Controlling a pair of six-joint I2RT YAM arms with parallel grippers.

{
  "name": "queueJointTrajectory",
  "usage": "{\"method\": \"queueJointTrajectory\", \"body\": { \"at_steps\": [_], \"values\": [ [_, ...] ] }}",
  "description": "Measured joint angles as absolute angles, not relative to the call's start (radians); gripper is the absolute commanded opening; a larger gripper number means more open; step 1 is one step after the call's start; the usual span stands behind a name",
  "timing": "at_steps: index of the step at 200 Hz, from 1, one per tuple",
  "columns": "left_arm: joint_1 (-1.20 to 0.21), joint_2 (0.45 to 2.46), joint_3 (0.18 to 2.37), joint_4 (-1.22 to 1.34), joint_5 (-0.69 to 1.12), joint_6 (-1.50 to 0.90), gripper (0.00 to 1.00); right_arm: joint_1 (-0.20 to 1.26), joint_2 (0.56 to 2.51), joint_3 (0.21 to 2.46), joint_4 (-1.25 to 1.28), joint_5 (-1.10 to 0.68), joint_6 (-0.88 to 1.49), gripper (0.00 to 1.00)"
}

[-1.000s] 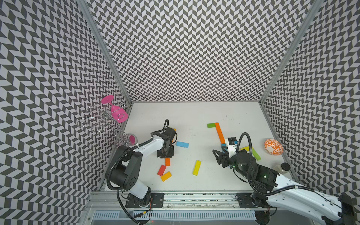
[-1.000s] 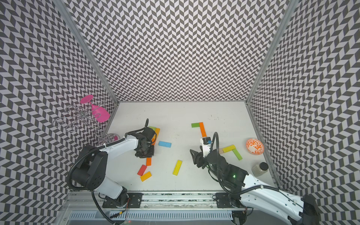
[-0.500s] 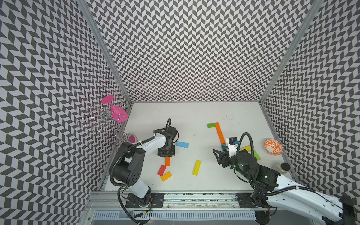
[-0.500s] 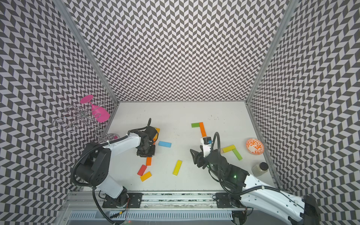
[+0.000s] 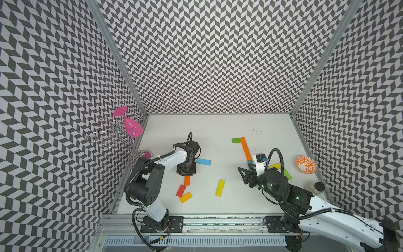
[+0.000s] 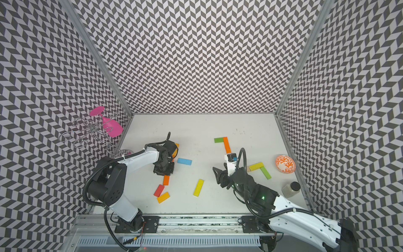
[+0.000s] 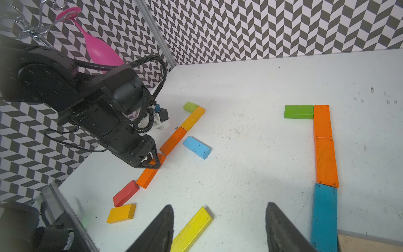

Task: Assemble a giraffe with building blocks
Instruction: Assemble the building block at the center of the board.

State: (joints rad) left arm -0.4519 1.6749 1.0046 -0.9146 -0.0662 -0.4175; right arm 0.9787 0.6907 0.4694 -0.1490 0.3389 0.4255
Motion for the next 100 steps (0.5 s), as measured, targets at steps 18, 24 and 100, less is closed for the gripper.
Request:
{"method": "queueJointTrajectory", "body": {
  "at_steps": [18,24,100],
  "values": [
    [-0.452,1.682,1.011,-0.921,-0.07,-0.415,0.29,0.979,0.691,0.469,-0.149,0.339,0.426,0.65],
    [-0.452,1.684,1.013,-0.922,-0.071,-0.414,0.3,0.979,0.691,0.469,-0.149,0.339,0.426,0.65],
    [-0.456,1.707,1.024,-0.929,-0.083,-0.378,0.32,0.979,0.694,0.471,-0.15,0.339,0.422,0.65]
  ]
}}
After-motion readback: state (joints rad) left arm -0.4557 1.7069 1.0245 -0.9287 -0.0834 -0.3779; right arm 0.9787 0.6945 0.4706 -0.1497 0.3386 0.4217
